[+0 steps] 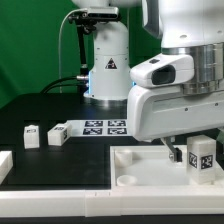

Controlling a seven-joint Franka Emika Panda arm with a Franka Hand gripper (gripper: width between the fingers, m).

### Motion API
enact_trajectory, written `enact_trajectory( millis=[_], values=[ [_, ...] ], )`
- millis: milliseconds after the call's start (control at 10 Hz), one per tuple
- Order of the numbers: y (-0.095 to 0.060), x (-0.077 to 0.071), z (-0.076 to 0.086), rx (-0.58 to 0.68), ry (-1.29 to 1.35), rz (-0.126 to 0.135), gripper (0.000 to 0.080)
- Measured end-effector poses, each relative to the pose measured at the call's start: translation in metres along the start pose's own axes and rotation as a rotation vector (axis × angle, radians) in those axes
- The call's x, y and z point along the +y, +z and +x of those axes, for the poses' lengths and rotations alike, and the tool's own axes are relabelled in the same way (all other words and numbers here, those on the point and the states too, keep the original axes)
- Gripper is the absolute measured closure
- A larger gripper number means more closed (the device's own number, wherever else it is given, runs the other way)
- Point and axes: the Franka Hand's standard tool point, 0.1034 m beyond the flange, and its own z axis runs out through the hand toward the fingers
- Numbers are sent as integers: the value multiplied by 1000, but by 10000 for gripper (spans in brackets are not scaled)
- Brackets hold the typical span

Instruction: Assemble one leg

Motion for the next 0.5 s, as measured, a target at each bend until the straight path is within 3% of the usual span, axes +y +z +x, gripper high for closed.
enact_trajectory(
  millis=[200,500],
  values=[
    [0,0,0,0,0,0,512],
    [0,0,0,0,38,0,511]
  ],
)
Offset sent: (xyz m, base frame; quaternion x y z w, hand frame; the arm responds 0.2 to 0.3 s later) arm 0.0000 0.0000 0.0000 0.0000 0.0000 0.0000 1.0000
